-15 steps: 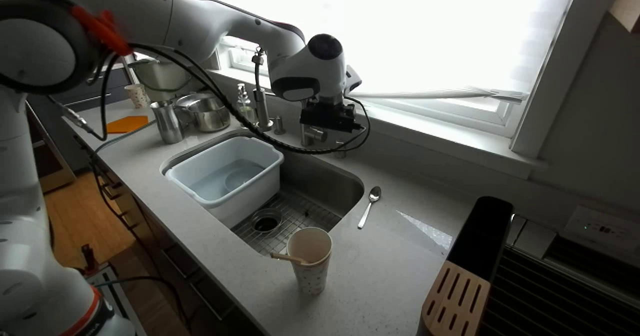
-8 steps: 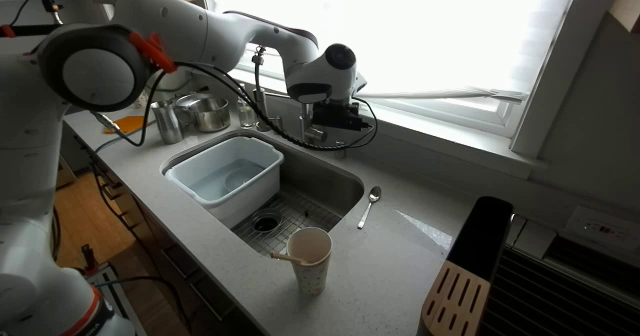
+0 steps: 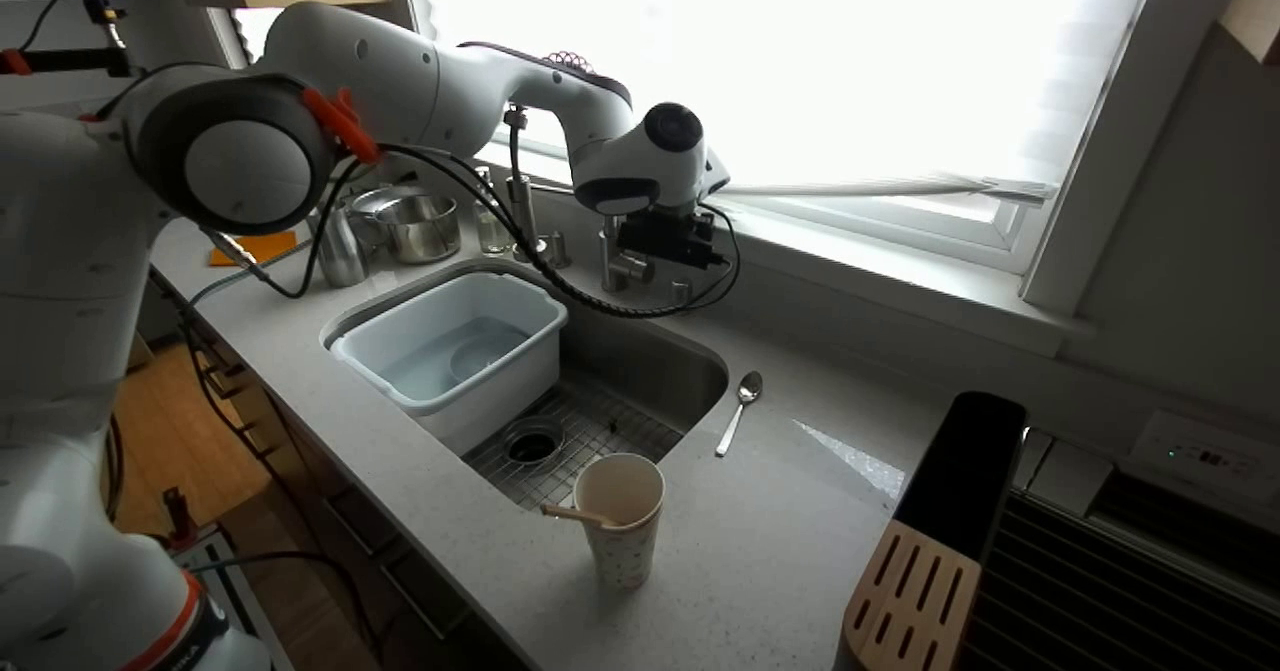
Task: Open the tap and rinse the spoon
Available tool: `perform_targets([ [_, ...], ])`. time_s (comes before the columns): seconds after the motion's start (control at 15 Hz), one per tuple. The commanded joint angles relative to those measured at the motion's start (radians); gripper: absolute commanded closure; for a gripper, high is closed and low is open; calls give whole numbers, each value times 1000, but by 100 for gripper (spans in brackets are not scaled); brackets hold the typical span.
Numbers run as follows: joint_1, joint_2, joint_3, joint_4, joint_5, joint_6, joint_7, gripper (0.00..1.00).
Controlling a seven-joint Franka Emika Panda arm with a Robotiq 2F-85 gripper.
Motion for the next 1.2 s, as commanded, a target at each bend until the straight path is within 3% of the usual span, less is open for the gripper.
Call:
perform_targets([
  [0.0,10,-12,7,-24,-23,38,92,0],
  [0.6,15,0,31,-24,-29,28,163,0],
  [0.87,35,1,18,-44,-76,94,186,2],
  [1.0,32,0,20,-54,-103,127,200,15],
  [1.07,28,-1,24,-57,-114,141,208,30],
  [1.13,25,-3,27,-59,-126,150,214,37],
])
